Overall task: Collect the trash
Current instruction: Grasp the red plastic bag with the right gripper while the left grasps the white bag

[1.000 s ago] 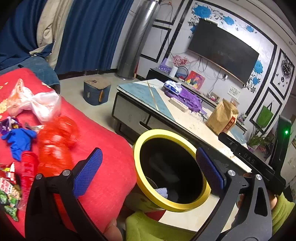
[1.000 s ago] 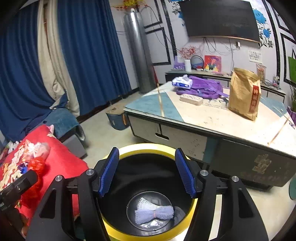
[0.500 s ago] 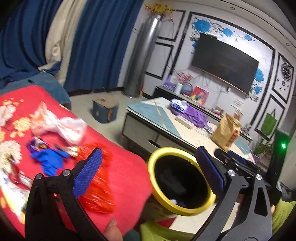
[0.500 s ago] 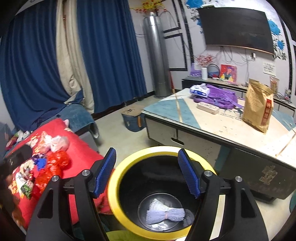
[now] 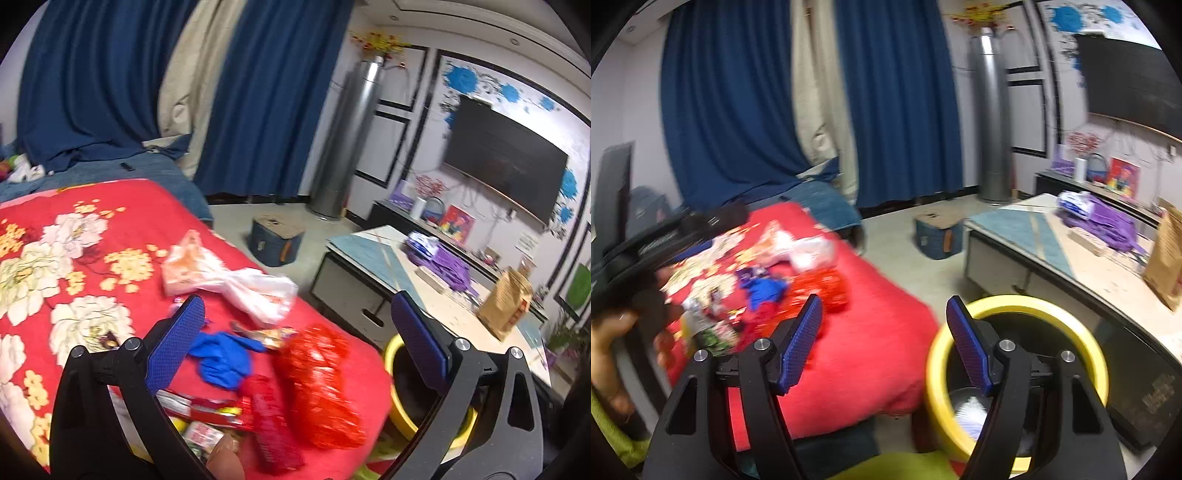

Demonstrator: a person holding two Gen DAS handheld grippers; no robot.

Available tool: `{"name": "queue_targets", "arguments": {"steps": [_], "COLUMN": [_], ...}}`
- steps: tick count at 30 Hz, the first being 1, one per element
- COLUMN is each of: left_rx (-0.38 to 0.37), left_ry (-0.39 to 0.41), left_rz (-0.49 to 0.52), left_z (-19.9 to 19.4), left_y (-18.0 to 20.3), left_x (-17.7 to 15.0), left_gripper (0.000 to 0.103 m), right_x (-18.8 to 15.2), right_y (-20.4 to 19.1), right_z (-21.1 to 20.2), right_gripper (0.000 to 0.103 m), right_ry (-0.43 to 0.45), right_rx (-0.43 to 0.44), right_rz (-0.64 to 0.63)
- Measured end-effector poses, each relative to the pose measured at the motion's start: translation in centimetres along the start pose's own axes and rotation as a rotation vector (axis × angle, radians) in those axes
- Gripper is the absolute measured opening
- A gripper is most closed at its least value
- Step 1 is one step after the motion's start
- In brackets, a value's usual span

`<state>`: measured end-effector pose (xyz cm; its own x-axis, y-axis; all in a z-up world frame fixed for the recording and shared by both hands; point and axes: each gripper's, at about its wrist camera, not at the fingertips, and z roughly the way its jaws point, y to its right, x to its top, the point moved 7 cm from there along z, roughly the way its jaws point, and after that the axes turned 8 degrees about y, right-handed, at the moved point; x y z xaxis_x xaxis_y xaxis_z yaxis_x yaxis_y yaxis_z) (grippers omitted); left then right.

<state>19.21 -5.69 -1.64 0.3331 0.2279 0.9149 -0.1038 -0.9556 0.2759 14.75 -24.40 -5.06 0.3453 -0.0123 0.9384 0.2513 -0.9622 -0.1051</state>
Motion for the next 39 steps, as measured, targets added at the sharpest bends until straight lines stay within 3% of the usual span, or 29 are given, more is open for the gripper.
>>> {"name": "queue_targets", "arguments": {"steps": [6,16,19,23,30,31,36,39], "left_rx": [0.072,0.182,0.192,0.176,0.200,0.193,0.188,0.187], "left_ry": [-0.013,-0.095,-0.156,-0.309,-0.359,-0.367,-0.400,-0.426], "left_rz": [-0.027,-0.062,-0.053,-0.080,-0.066,-0.073,-0.097,-0.124], "left_z": [0.8,3.8,5.7,9.7,13.6,14.1,16.0,16.9], "left_y": [-3.9,-9.8,-10.9,-12.4,-13.4,-13.4,-13.6,-14.0], "left_x": [0.8,2.0,2.3,1.9,1.7,1.6,1.0,0.5], "left_gripper": [0.092,0.092,0.092,0.092,0.090,0.087,0.074,0.061], "right_x": [-1.1,-2.8,-3.2,-3.7,-4.7,-4.8,-5.9,-6.0], "right_y": [-4.1,-7.6,-7.7,-7.4,-6.9,-6.9,-6.9,-6.8], "right_z": [1.8,5.0,6.0,7.3,8.6,8.7,9.0,8.6], "right_gripper": [0.068,0.068,0.068,0.068,0.066,0.064,0.031,0.019], "right_ry": [-0.059,-0.143,-0.171,-0.207,-0.248,-0.252,-0.292,-0.279], "right_rx": [0.086,0.122,0.115,0.108,0.122,0.122,0.138,0.138], "right_rz": [-0.030,-0.071,-0.070,-0.044,-0.010,-0.007,0.000,-0.007]}}
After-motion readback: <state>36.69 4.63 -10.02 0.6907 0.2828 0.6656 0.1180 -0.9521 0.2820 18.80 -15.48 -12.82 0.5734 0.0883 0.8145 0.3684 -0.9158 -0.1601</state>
